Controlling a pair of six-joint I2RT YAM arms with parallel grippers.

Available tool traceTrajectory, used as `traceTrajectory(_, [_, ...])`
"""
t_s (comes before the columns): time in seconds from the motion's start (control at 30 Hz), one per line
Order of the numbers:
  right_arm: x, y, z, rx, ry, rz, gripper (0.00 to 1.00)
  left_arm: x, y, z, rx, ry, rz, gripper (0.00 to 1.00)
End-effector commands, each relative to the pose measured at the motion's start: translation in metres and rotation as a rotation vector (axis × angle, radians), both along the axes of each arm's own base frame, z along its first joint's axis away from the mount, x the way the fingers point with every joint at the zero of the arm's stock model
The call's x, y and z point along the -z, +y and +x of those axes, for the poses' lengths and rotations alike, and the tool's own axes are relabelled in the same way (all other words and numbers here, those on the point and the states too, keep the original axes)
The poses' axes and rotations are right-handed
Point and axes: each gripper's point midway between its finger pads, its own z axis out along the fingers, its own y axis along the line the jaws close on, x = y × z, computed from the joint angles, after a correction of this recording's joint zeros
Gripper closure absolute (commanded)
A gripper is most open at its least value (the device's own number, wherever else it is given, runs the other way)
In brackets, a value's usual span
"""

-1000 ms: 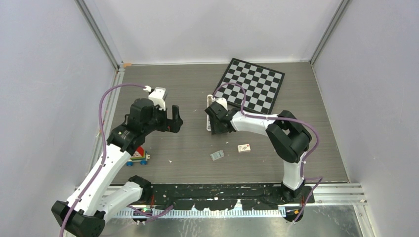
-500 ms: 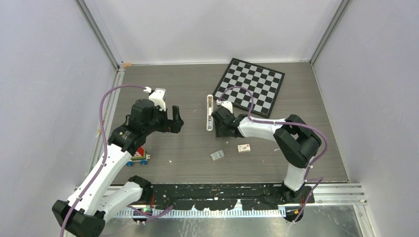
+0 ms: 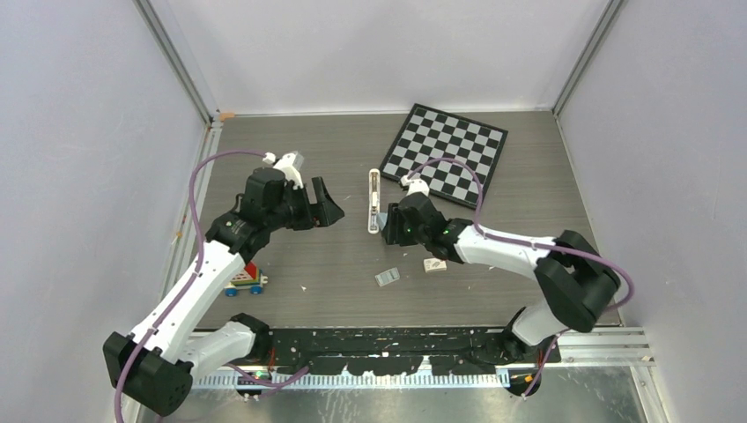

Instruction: Load the staples into the stapler

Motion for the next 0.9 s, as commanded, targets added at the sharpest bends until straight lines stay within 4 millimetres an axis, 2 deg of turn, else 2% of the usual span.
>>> traceTrajectory(0.0, [-0.074,0.031,0.003,-0.048,-0.16,0.287,0.6,-0.014,-0.029,0.012,0.002,0.01,-0.192,0.21])
traceTrajectory(0.1, [-0.091,0.037,-0.009,-0.08,-0.193,0.355,0.6,-0.01,-0.041,0.018,0.012,0.031,-0.234,0.22])
traceTrajectory(0.2, [-0.094,0.036,-0.013,-0.066,-0.205,0.353,0.6,0.001,-0.047,0.024,-0.007,0.07,-0.241,0.23])
traceTrajectory(0.37, [-0.093,0.036,-0.014,-0.063,-0.21,0.357,0.6,0.021,-0.043,0.03,-0.099,0.131,-0.248,0.24])
traceTrajectory(0.5, [-0.101,0.035,-0.007,-0.015,-0.223,0.386,0.6,0.026,-0.04,0.031,-0.175,0.152,-0.302,0.21])
traceTrajectory(0.6, [-0.104,0.031,0.0,0.064,-0.193,0.388,0.59,0.029,-0.03,0.03,-0.208,0.122,-0.267,0.2])
traceTrajectory(0.67, [-0.105,0.029,0.003,0.108,-0.177,0.41,0.58,0.034,-0.009,0.031,-0.324,0.132,-0.211,0.18])
traceTrajectory(0.73, [-0.104,0.026,0.004,0.141,-0.167,0.416,0.58,0.026,0.002,0.033,-0.373,0.096,-0.204,0.17])
traceTrajectory(0.87, [-0.092,0.001,0.011,0.228,-0.163,0.358,0.57,0.014,0.004,0.03,-0.333,0.038,-0.183,0.18])
